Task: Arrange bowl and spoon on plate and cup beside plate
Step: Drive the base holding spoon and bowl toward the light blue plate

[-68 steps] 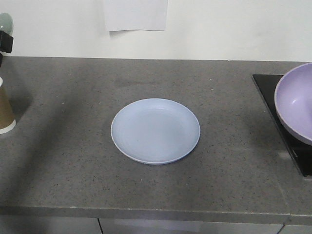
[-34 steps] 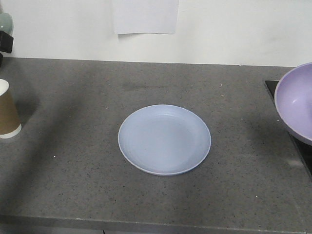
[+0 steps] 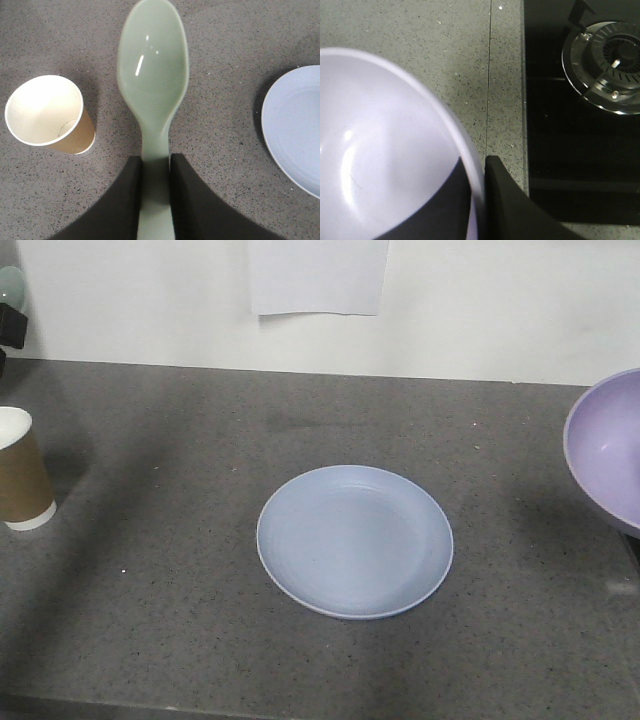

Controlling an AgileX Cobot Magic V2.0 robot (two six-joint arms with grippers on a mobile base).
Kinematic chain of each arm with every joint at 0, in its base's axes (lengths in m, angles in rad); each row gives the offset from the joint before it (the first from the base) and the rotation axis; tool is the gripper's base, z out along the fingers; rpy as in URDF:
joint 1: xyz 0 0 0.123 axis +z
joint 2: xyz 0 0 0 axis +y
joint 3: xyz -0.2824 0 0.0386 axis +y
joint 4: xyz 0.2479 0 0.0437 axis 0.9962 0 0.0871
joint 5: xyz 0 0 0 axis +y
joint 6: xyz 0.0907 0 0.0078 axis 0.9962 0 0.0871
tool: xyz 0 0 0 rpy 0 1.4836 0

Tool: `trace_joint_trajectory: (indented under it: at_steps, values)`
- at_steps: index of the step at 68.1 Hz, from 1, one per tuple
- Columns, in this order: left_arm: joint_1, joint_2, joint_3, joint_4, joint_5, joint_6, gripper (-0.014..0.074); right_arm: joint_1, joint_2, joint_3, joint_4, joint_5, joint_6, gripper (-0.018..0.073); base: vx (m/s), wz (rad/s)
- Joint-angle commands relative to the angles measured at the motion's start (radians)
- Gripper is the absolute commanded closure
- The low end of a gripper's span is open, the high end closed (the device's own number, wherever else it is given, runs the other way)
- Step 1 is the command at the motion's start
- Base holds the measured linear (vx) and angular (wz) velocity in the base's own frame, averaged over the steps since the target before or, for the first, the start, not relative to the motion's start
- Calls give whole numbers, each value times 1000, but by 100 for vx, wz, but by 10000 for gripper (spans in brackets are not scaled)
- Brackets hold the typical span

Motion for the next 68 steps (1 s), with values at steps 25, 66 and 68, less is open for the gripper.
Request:
trace_joint_trajectory:
  at_steps: [25,66,68]
  values:
    - [-4,-25,-25,1,-23,-9,603,-4,-13,-26,-3,-53,-11,566,6,3]
    - [-4,-25,-25,1,-23,-9,603,-4,-13,-26,-3,-53,-11,566,5,-9]
    - [-4,-25,-25,1,-23,-9,603,-4,-13,-26,-3,-53,-11,566,4,-14]
